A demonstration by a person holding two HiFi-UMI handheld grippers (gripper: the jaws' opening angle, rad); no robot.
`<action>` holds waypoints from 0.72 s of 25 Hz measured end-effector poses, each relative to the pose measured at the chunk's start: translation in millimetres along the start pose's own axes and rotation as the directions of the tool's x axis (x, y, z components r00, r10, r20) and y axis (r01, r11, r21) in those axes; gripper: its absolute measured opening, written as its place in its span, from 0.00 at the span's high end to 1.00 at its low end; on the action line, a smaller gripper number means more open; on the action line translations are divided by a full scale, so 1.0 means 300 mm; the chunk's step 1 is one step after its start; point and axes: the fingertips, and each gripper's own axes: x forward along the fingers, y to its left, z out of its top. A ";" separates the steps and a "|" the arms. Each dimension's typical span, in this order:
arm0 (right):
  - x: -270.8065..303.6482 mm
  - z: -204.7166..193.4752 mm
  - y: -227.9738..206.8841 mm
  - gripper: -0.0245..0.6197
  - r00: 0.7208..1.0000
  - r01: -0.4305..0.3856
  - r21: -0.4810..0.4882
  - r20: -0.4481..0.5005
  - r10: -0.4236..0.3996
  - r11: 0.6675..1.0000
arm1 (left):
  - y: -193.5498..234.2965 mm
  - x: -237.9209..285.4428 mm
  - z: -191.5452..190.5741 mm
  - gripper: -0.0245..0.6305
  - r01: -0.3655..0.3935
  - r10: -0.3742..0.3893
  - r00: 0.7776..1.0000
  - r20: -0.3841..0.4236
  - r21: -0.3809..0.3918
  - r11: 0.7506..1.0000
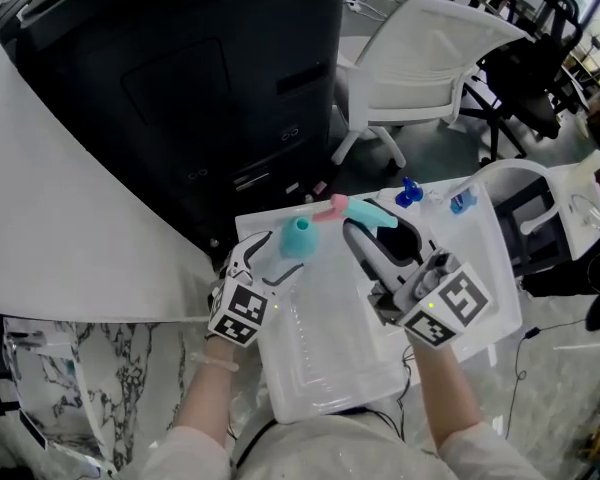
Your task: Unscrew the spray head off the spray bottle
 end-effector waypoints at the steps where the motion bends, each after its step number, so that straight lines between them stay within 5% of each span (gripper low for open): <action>1: -0.010 -0.009 0.002 0.73 1.000 0.000 0.002 -0.008 0.000 1.000 | -0.001 -0.017 -0.001 0.46 -0.008 0.008 1.000 0.002 -0.005 1.000; 10: -0.093 -0.044 0.018 0.73 0.999 0.001 -0.002 -0.053 -0.001 1.000 | 0.008 -0.189 0.071 0.93 -0.139 0.146 0.984 0.102 -0.066 0.988; 18: -0.133 -0.065 0.042 0.73 0.998 -0.002 -0.019 -0.069 0.001 1.000 | 0.015 -0.295 0.120 0.95 -0.211 0.243 0.958 0.151 -0.202 0.956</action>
